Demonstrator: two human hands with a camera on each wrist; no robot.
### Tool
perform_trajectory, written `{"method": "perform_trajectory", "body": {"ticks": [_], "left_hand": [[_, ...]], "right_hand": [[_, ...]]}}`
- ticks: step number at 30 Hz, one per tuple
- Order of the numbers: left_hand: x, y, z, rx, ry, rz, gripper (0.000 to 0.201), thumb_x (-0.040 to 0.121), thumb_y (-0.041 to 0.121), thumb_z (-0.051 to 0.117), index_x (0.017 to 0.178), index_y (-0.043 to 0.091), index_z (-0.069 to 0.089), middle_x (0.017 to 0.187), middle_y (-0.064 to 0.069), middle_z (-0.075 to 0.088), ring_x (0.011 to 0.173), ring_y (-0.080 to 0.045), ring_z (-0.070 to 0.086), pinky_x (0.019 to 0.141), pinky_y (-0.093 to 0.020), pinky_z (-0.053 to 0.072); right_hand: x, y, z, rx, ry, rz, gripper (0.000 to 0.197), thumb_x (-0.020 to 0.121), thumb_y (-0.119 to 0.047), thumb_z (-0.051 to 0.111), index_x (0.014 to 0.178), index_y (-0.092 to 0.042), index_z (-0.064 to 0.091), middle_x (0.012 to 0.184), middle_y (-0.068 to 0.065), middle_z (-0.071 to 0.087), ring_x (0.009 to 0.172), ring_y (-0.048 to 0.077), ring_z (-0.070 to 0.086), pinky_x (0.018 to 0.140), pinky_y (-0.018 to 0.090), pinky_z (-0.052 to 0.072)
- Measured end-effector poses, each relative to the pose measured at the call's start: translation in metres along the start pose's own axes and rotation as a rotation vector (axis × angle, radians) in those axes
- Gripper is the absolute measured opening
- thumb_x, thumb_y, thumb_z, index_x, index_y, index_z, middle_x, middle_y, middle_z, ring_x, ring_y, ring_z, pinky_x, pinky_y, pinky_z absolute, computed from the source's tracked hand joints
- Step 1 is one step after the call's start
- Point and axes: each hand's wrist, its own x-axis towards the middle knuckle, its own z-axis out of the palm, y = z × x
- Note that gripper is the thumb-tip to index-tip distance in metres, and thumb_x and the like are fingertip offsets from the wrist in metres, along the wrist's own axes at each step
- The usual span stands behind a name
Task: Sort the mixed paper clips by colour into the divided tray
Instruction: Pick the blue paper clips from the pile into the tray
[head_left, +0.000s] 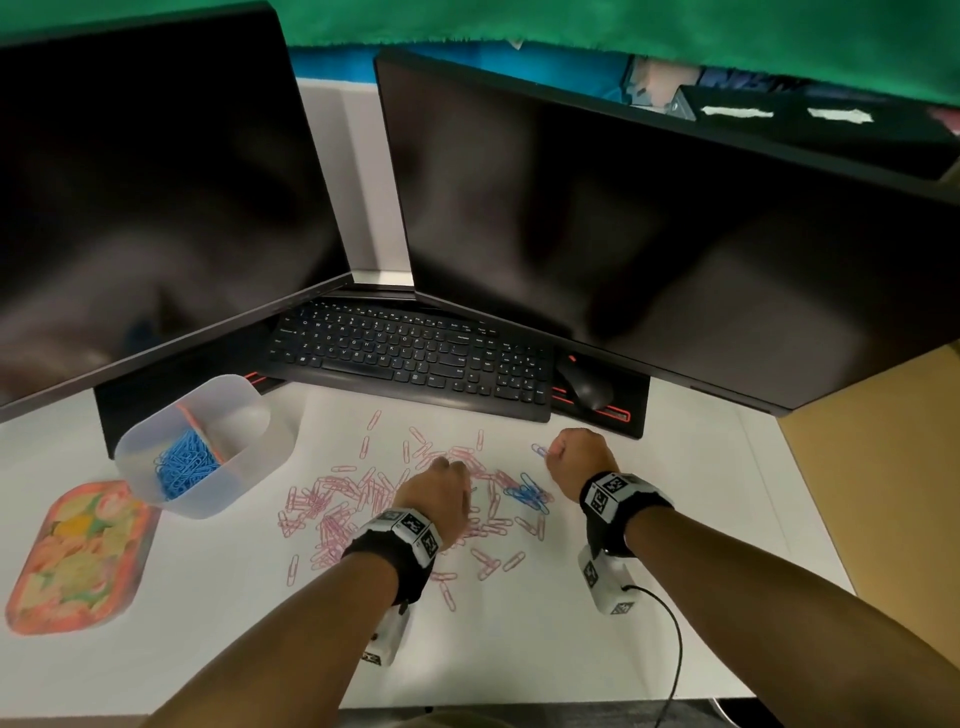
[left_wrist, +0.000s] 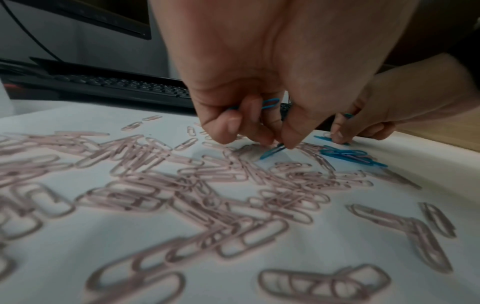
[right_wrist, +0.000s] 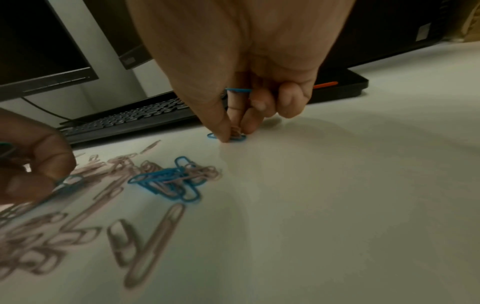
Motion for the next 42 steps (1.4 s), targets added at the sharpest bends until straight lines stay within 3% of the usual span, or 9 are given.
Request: {"method": "perform_trajectory", "body": {"ticks": [7,12,14,17,19,23,27,37,42], "left_hand": [[-0.001,-0.011,-0.006,-0.254,0.067,-0.015,0.011,0.093,0.016,0.045,0.094,0.020,0.055,0.099,0.000,0.067,0.087,-0.018,0.063,0.078,-0.030,0.054],[0.000,-0.011,-0.011,-0.326,0.064,-0.069,0.030,0.094,0.012,0.045,0.122,0.019,0.055,0.092,-0.003,0.068,0.078,-0.018,0.064,0.069,-0.026,0.054],[0.002,-0.009,-0.013,-0.367,0.048,-0.099,0.035,0.095,0.011,0.042,0.126,0.020,0.056,0.102,-0.005,0.068,0.074,-0.017,0.063,0.062,-0.021,0.050],[0.005,-0.007,-0.015,-0.497,0.009,-0.140,0.036,0.096,0.010,0.036,0.111,0.022,0.068,0.111,-0.001,0.065,0.074,-0.017,0.062,0.057,-0.021,0.050],[0.008,-0.006,-0.016,-0.662,-0.011,-0.192,0.038,0.095,0.008,0.036,0.092,0.020,0.072,0.111,0.000,0.066,0.081,-0.016,0.061,0.067,-0.028,0.055],[0.012,-0.001,-0.023,-0.994,-0.037,-0.332,0.025,0.093,0.000,0.043,0.103,-0.001,0.066,0.095,-0.005,0.060,0.076,-0.020,0.051,0.056,-0.020,0.040],[0.012,-0.007,-0.027,-1.069,-0.062,-0.365,0.021,0.094,0.004,0.039,0.091,0.009,0.059,0.069,-0.003,0.048,0.056,-0.014,0.043,0.053,-0.025,0.036],[-0.001,-0.007,-0.042,-1.356,-0.126,-0.327,0.027,0.092,-0.001,0.035,0.081,0.004,0.059,0.072,-0.010,0.058,0.058,-0.022,0.055,0.056,-0.027,0.040],[0.000,-0.006,-0.044,-1.438,-0.143,-0.356,0.028,0.097,0.016,0.043,0.076,0.005,0.058,0.062,-0.006,0.058,0.050,-0.018,0.054,0.056,-0.027,0.039]], "right_hand": [[0.002,0.005,0.000,0.260,-0.043,-0.045,0.019,0.089,-0.015,0.059,0.071,-0.008,0.064,0.076,0.004,0.063,0.077,0.021,0.059,0.058,0.019,0.043],[0.006,0.022,-0.015,0.304,-0.001,0.008,0.020,0.092,-0.017,0.059,0.087,-0.004,0.074,0.084,0.002,0.068,0.079,0.015,0.060,0.057,0.009,0.036],[0.005,0.027,-0.016,0.241,0.002,0.029,0.021,0.092,-0.016,0.055,0.084,-0.003,0.070,0.081,0.002,0.066,0.082,0.021,0.063,0.056,0.011,0.037],[-0.002,0.025,-0.018,0.132,0.044,-0.022,0.019,0.090,-0.013,0.055,0.104,-0.009,0.068,0.099,0.004,0.063,0.099,0.025,0.062,0.079,0.024,0.048],[-0.007,0.018,-0.015,0.152,0.055,-0.062,0.025,0.090,-0.011,0.057,0.114,-0.011,0.064,0.113,0.006,0.063,0.104,0.022,0.060,0.090,0.029,0.048],[-0.008,-0.005,-0.004,0.075,0.036,-0.163,0.024,0.088,-0.011,0.057,0.111,-0.013,0.064,0.111,0.005,0.064,0.100,0.019,0.060,0.088,0.029,0.050],[-0.003,-0.021,0.004,-0.035,0.024,-0.123,0.021,0.087,-0.007,0.057,0.106,-0.011,0.064,0.107,0.009,0.065,0.097,0.025,0.062,0.083,0.031,0.053],[0.002,-0.020,0.004,0.036,-0.141,-0.054,0.025,0.088,-0.004,0.052,0.109,-0.005,0.065,0.116,0.011,0.063,0.108,0.028,0.059,0.092,0.033,0.050],[-0.005,-0.017,-0.006,0.646,-0.334,0.167,0.025,0.090,-0.014,0.045,0.067,-0.009,0.053,0.063,0.008,0.048,0.053,0.020,0.043,0.051,0.027,0.034]]}}
